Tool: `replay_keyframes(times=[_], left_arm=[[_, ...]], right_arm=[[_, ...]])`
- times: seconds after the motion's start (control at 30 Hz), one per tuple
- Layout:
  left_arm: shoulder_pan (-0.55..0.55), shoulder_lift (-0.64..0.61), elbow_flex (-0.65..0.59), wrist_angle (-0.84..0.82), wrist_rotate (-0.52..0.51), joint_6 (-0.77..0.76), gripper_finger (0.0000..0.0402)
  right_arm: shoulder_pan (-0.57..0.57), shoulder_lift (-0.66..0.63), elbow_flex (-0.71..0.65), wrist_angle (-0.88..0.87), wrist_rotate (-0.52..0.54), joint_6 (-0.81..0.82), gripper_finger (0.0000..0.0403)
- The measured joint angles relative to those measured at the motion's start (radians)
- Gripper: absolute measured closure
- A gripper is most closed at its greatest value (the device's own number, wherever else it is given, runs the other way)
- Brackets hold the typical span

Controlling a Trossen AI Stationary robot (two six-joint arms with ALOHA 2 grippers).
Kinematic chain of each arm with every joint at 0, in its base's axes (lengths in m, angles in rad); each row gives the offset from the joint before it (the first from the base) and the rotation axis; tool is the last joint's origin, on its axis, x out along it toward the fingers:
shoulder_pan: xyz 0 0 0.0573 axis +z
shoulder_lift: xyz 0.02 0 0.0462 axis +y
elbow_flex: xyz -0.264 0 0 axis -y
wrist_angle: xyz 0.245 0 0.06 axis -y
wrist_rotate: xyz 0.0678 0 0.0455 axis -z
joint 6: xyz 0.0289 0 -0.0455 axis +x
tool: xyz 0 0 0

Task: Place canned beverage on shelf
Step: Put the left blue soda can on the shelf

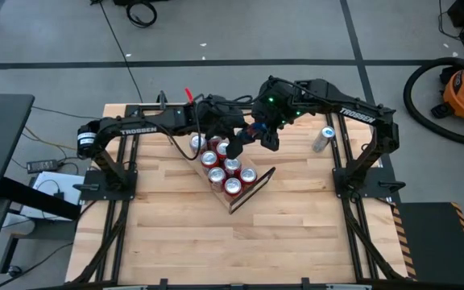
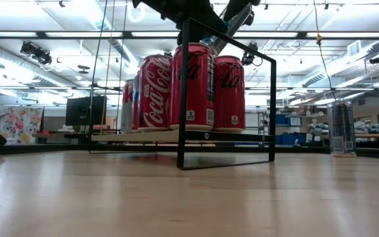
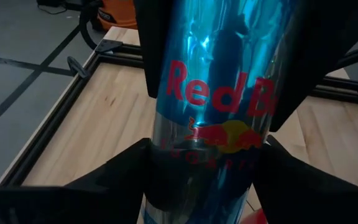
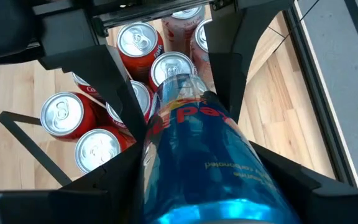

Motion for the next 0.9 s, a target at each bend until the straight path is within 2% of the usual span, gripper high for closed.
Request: replay_keyframes(times=[0.2,0.5,0.7,0.9], left_arm=[[0.000,0.000,-0.001,0.008,-0.001,0.000,0.0149],[0.001,-0.001,-0.001,0.032,-0.019,-0.006,0.0148],[0.002,-0.001,-0.001,0.028,-0.027,-0.004,0.0148],[0.002,-0.002,-0.001,0.021,-0.062,-0.007,0.0148]], right_arm=[[0.000,0.000,0.000,0.001,0.000,0.008,0.0137],[-0.001,-0.010,0.001,0.023,0.007,0.083,0.0090],[-0.011,-0.052,0.000,0.026,0.005,0.104,0.0065],[-0.034,-0.118,0.001,0.028,0.017,0.119,0.0058]])
